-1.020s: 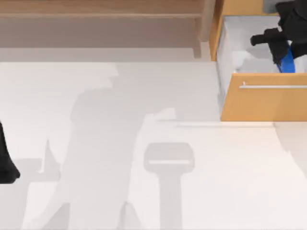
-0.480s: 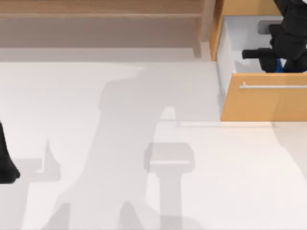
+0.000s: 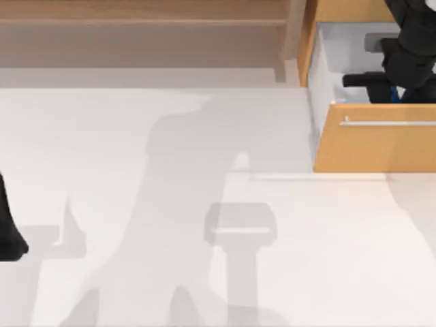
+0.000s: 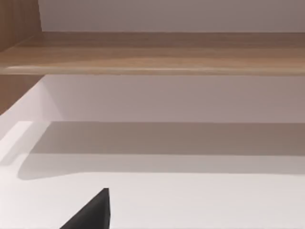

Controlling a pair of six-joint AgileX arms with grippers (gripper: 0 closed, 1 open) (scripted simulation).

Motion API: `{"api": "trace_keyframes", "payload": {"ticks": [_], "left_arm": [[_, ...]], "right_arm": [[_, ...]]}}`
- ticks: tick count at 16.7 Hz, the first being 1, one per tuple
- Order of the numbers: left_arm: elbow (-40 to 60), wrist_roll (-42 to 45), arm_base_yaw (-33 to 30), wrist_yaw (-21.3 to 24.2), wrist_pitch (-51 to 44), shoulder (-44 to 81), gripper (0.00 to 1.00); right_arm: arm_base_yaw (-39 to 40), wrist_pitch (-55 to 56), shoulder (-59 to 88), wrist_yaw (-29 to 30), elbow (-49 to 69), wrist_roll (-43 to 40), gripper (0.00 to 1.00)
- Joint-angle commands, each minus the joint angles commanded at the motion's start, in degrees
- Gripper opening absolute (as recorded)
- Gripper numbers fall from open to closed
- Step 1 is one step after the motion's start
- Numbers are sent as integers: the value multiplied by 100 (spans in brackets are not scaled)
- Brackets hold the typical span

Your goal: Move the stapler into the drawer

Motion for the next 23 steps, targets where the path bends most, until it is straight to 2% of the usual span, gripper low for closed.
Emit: {"api": "trace_keyframes", "payload": {"ticks": [4,17,23], "left_arm": [[0,0,0,0,0,0,100],[0,0,0,0,0,0,100],[0,0,0,0,0,0,100]], "right_arm": [[3,26,1,1,-25,0,0],[3,26,1,1,-25,0,98],[3,26,1,1,-25,0,100]]}}
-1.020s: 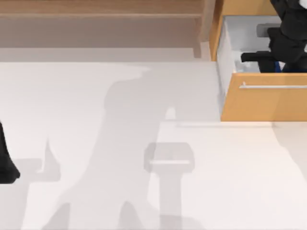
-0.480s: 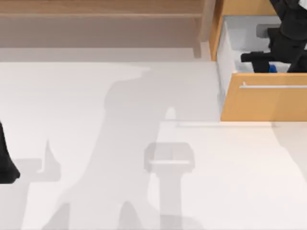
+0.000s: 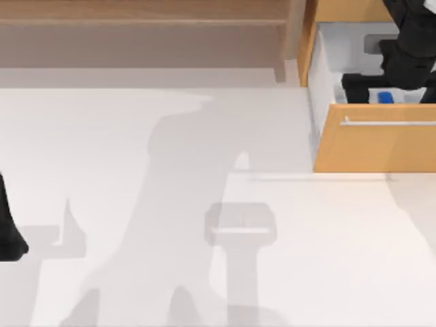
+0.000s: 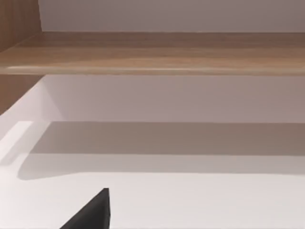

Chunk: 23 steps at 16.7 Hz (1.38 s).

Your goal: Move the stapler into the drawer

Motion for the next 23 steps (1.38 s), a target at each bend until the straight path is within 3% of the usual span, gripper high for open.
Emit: {"api": "trace_keyframes", "payload": {"ticks": [7,11,18,23], "left_arm": [[0,0,0,0,0,0,100],[0,0,0,0,0,0,100],[0,0,0,0,0,0,100],[0,0,0,0,0,0,100]], "right_arm": [[-11,150,-302,12,-210,-11,100],[48,1016,-1308,45,-869,-107,100],[971,4167,-2671,14,-2866,-776,100],[1965,7206,-2996,-1,-4956,-1966,100]]}}
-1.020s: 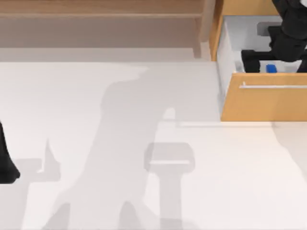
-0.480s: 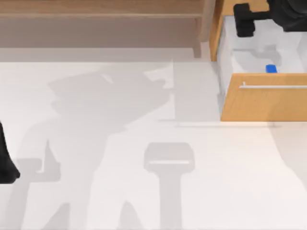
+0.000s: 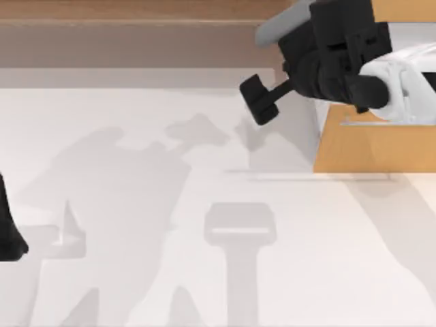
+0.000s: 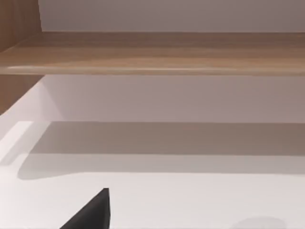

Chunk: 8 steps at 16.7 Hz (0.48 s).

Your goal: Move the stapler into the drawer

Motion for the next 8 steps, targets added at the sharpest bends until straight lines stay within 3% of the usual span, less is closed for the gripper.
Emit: {"api": "trace_keyframes", "payload": {"ticks": [8], "left_arm": [[0,0,0,0,0,0,100]], "right_arm": [[809,5408,-160,540,-3376,-3520,100]]}}
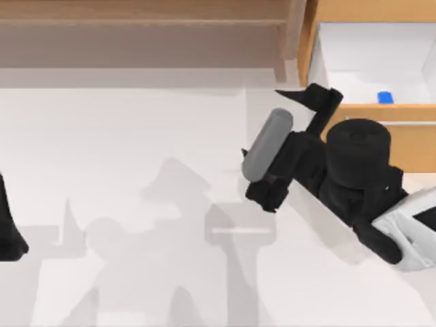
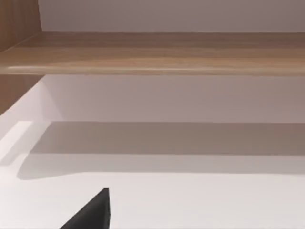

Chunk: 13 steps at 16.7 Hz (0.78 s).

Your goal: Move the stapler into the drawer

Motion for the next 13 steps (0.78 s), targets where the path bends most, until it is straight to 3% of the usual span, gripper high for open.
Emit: {"api": "trace_keyframes", "payload": {"ticks": [7,10,13], "left_arm": [[0,0,0,0,0,0,100],[0,0,0,0,0,0,100],[0,0,0,0,0,0,100]], "right_arm": [[-857,3620,191,1065,-2174,-3292,100],[-1377,4354,373,1437,-2592,-4042,100],[-1571,4564,440,1562,-2694,-4258,100]]}}
